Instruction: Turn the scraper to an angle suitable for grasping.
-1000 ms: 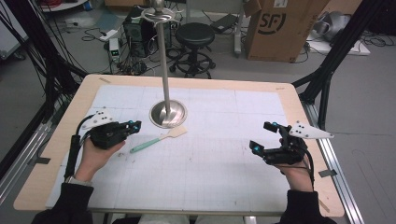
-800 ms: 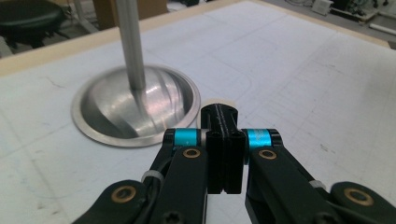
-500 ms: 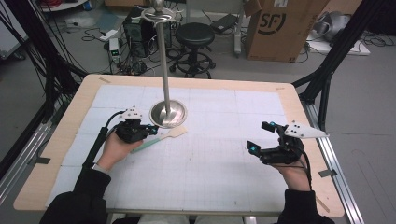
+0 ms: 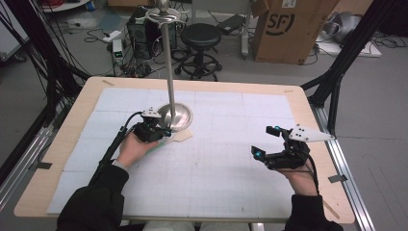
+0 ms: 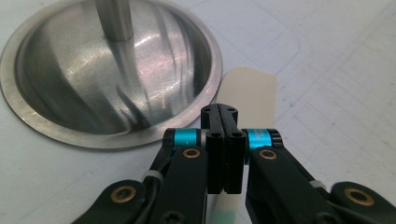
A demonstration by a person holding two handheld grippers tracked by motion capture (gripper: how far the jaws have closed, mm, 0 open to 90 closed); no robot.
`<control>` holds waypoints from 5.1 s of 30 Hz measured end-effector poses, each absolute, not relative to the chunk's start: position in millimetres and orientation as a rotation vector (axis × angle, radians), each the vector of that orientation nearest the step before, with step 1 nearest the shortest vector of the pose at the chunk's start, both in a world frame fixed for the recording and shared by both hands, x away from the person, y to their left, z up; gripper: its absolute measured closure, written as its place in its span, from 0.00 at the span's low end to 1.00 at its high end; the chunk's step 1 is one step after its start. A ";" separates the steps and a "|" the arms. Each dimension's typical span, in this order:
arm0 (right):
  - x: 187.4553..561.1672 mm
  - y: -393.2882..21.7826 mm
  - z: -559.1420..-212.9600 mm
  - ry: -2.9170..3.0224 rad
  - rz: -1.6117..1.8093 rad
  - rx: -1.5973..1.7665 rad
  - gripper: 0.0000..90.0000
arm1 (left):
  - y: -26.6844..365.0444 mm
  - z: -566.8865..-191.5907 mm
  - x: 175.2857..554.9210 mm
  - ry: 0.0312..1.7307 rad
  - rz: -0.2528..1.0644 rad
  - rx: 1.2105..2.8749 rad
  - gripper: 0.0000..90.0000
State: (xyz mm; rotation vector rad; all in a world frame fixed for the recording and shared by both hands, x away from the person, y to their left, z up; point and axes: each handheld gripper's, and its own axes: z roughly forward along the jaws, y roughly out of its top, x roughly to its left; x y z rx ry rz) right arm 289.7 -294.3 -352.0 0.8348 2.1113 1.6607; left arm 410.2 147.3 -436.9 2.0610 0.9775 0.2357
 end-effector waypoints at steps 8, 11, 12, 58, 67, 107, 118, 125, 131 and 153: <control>291.1 -297.3 -354.8 2.108 1.700 0.847 0.04 | 140.3 -442.0 414.6 0.979 0.208 2.086 1.00; 290.9 -297.9 -355.1 2.105 1.700 0.851 0.04 | 136.1 -442.0 413.7 0.957 0.213 2.110 1.00; 290.6 -298.1 -355.0 2.104 1.700 0.849 0.04 | 136.0 -442.2 412.3 0.941 0.201 2.117 1.00; 302.7 -301.4 -361.8 2.119 1.721 0.887 0.04 | 176.4 -443.9 292.6 0.683 0.192 2.194 1.00; 302.8 -298.6 -361.6 2.135 1.738 0.886 0.04 | 166.3 -448.6 327.3 0.813 0.302 2.109 1.00; 294.7 -305.5 -360.1 2.129 1.735 0.886 0.04 | 128.0 -445.7 291.0 0.578 0.068 2.203 1.00; 295.5 -304.2 -361.3 2.136 1.732 0.885 0.04 | 187.3 -445.3 251.8 0.567 -0.022 2.201 1.00; 297.6 -300.3 -360.7 2.147 1.733 0.867 0.04 | 199.3 -437.3 264.0 0.677 0.095 2.139 1.00; 296.9 -303.8 -361.6 2.138 1.734 0.878 0.04 | 217.5 -439.7 286.7 0.901 0.324 2.096 1.00; 296.1 -304.9 -362.9 2.143 1.729 0.884 0.04 | 87.1 -442.5 268.7 0.518 0.187 2.250 1.00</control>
